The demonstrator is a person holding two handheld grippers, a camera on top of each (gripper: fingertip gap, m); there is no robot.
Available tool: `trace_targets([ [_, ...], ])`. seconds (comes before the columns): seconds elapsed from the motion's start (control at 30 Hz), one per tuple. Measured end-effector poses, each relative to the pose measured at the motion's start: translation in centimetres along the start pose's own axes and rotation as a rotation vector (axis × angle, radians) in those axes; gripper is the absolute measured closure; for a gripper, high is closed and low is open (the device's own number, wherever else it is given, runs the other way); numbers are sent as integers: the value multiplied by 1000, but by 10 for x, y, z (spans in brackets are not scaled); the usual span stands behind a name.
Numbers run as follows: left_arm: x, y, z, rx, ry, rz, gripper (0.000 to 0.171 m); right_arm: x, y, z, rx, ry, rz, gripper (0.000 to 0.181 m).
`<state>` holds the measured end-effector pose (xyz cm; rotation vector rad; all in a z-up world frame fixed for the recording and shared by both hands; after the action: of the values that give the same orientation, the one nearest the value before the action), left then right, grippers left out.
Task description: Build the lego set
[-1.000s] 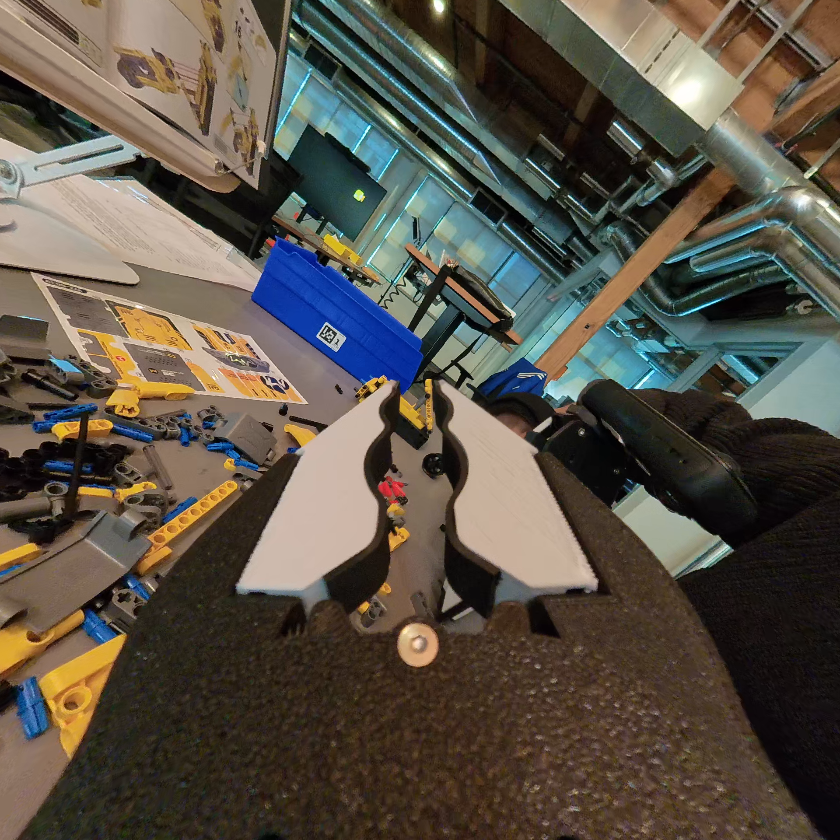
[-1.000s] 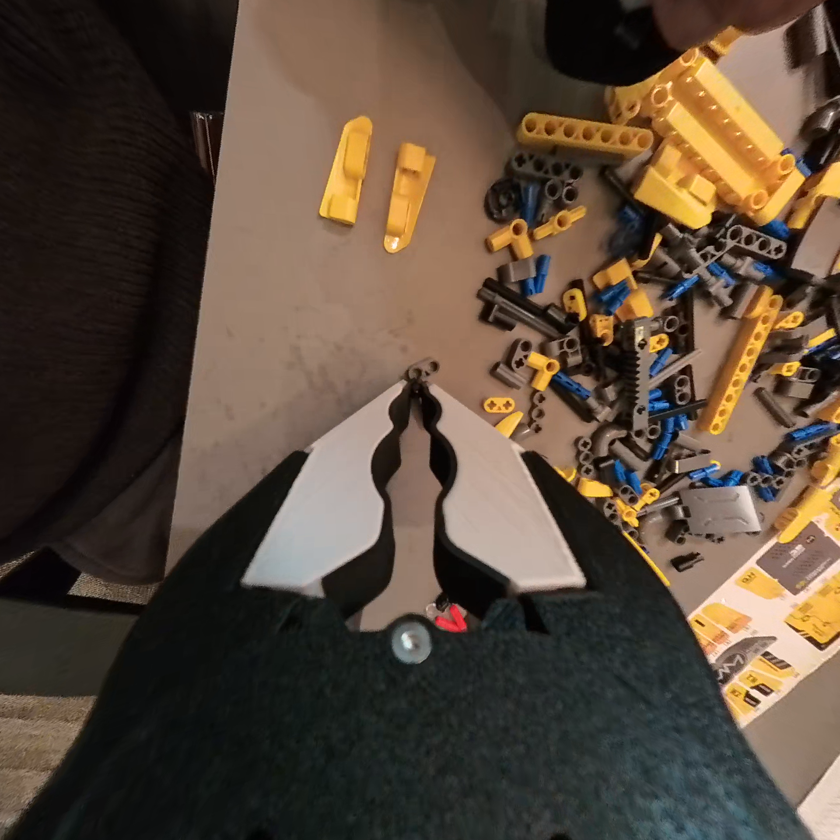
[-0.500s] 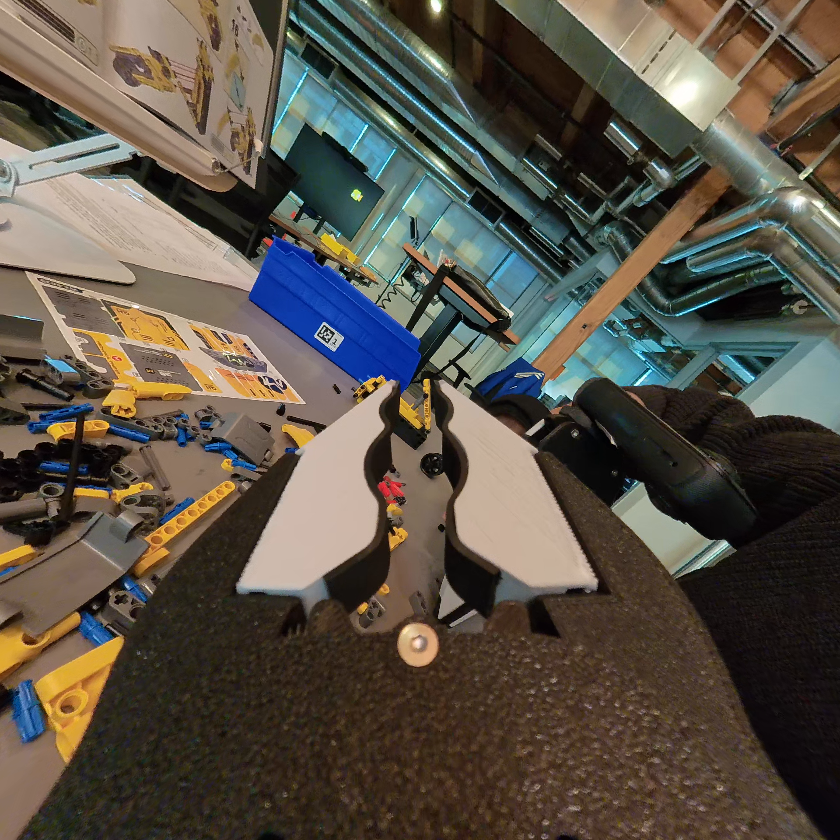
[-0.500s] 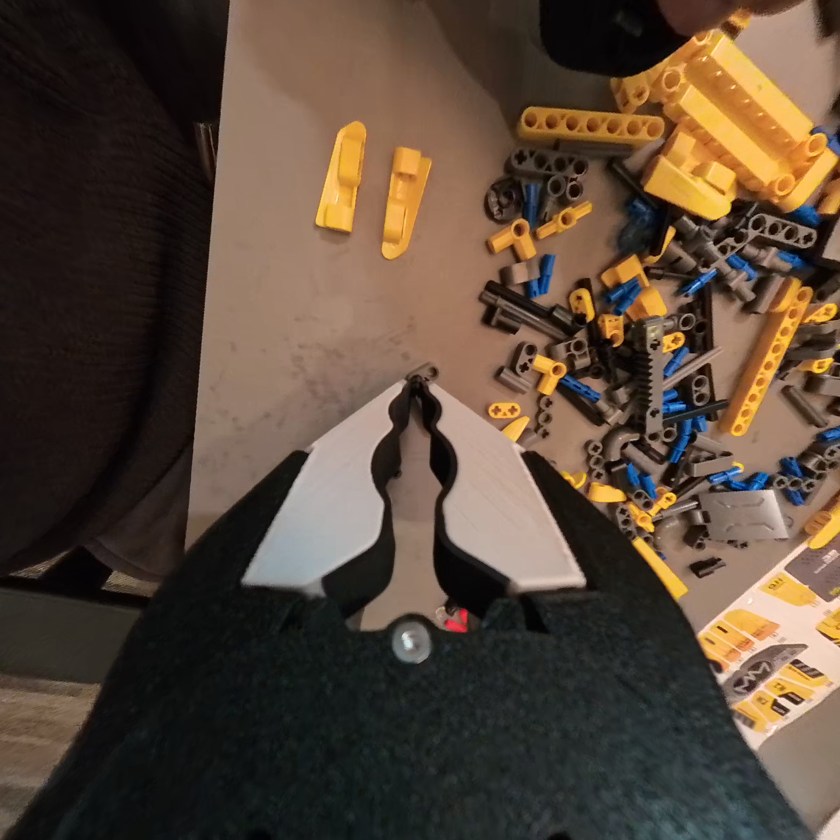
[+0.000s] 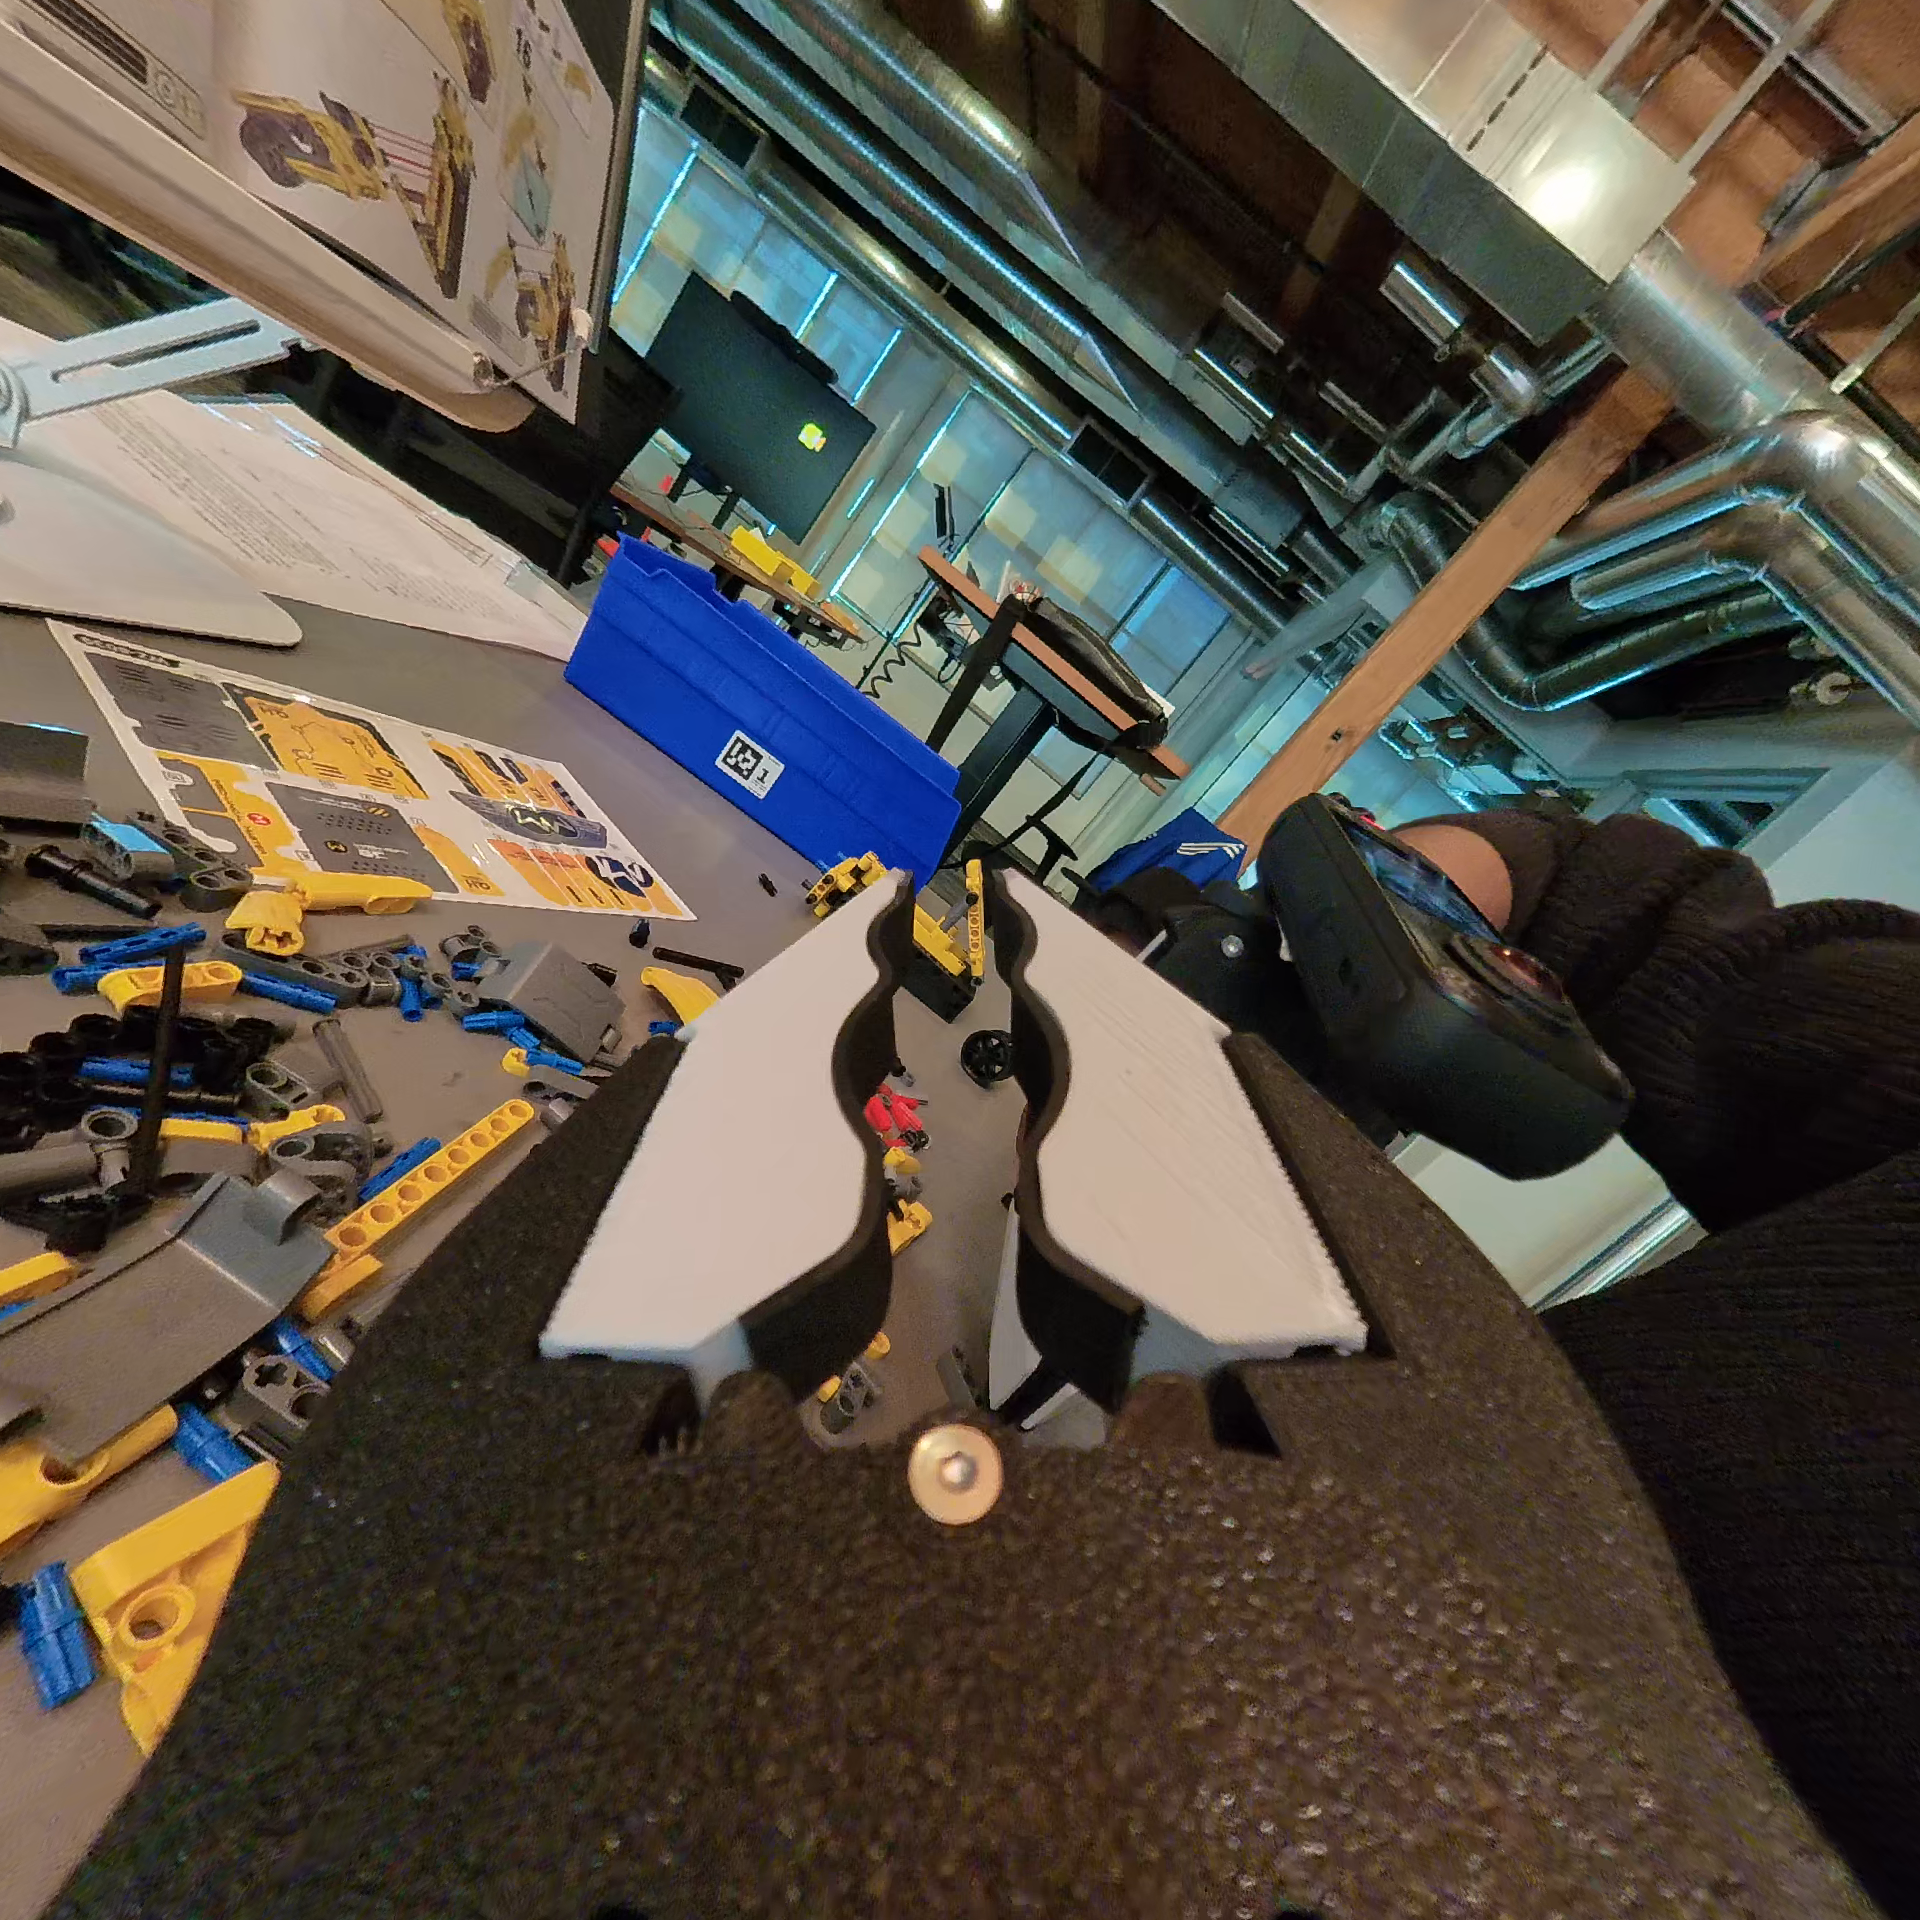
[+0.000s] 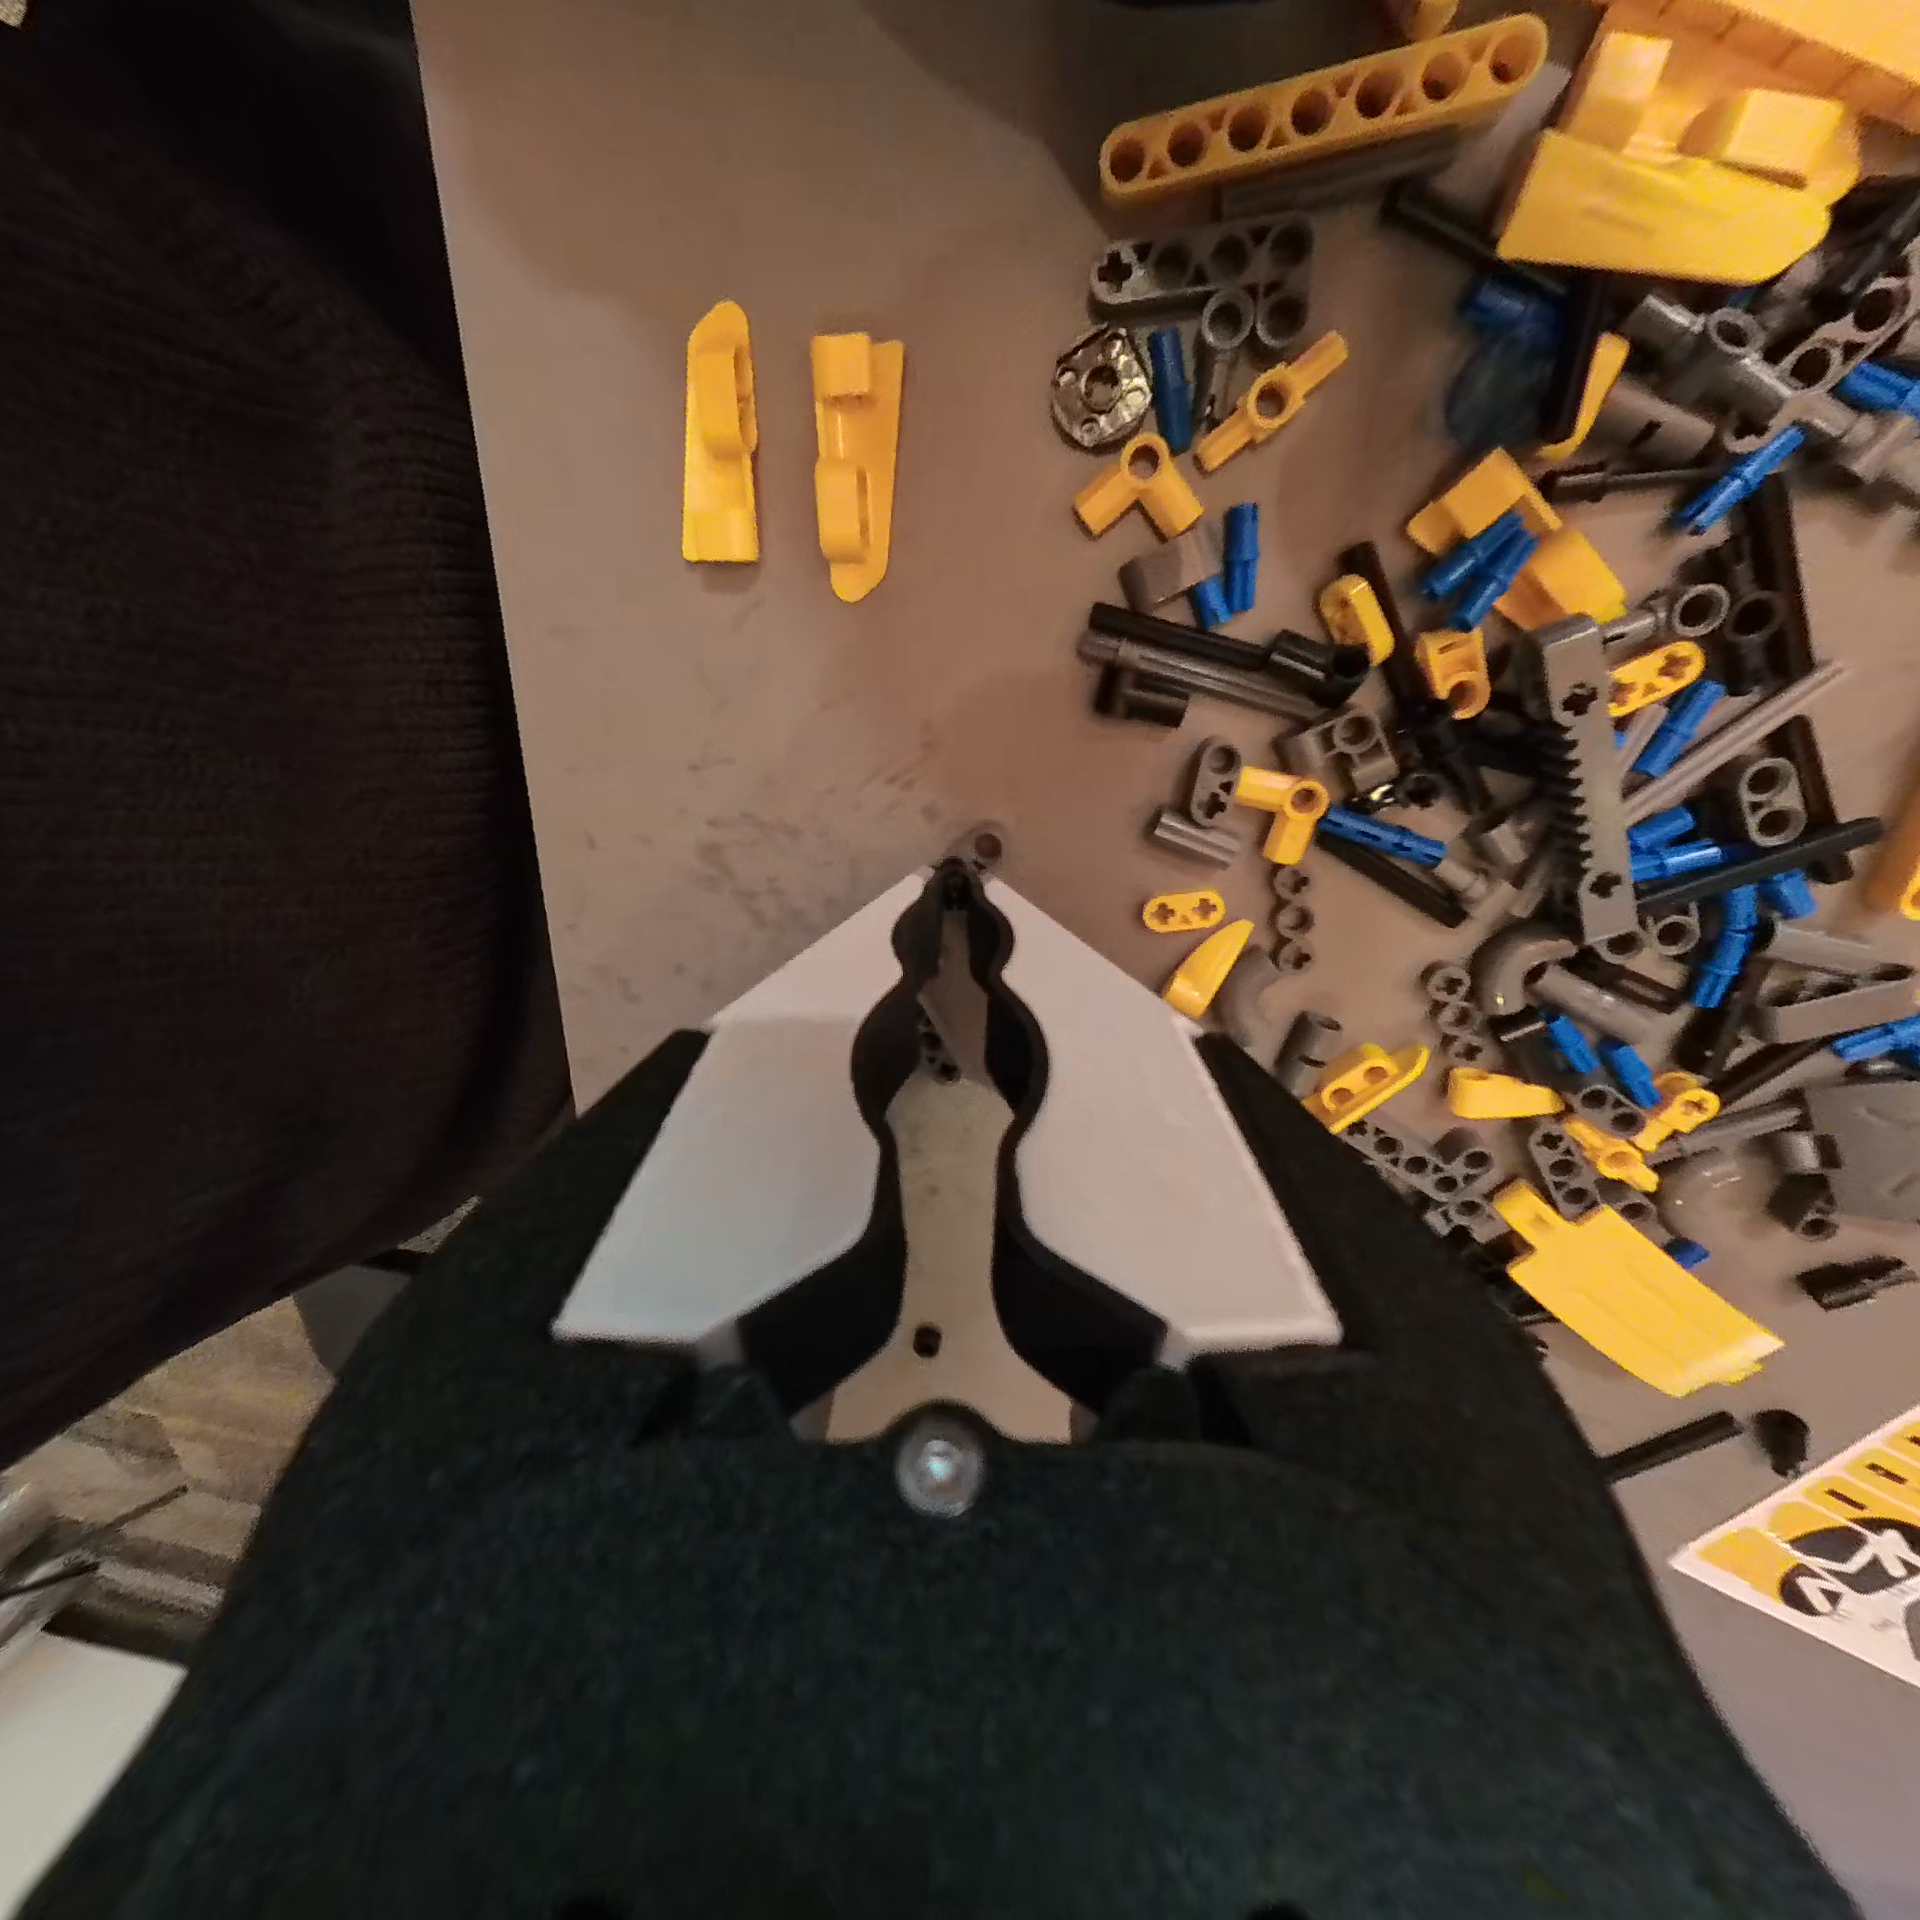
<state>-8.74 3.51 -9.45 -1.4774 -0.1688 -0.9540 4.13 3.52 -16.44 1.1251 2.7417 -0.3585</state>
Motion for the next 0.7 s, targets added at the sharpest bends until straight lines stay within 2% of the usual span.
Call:
trace_targets([
  [0.7,-2,-2,-2,12,-16,0,157,-3,2,5,-66,122,-168,177],
])
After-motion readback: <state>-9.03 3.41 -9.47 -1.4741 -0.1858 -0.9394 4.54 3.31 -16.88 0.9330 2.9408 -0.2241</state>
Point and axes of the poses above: each gripper's, where its closed fingertips meet, z out along the fingers, y out of its underside, x = y × z across the jaws, the point moved 5 cm from there along -z, back along the fingers, and after that the axes turned 4 degrees about -y, right-handed, at the moved point
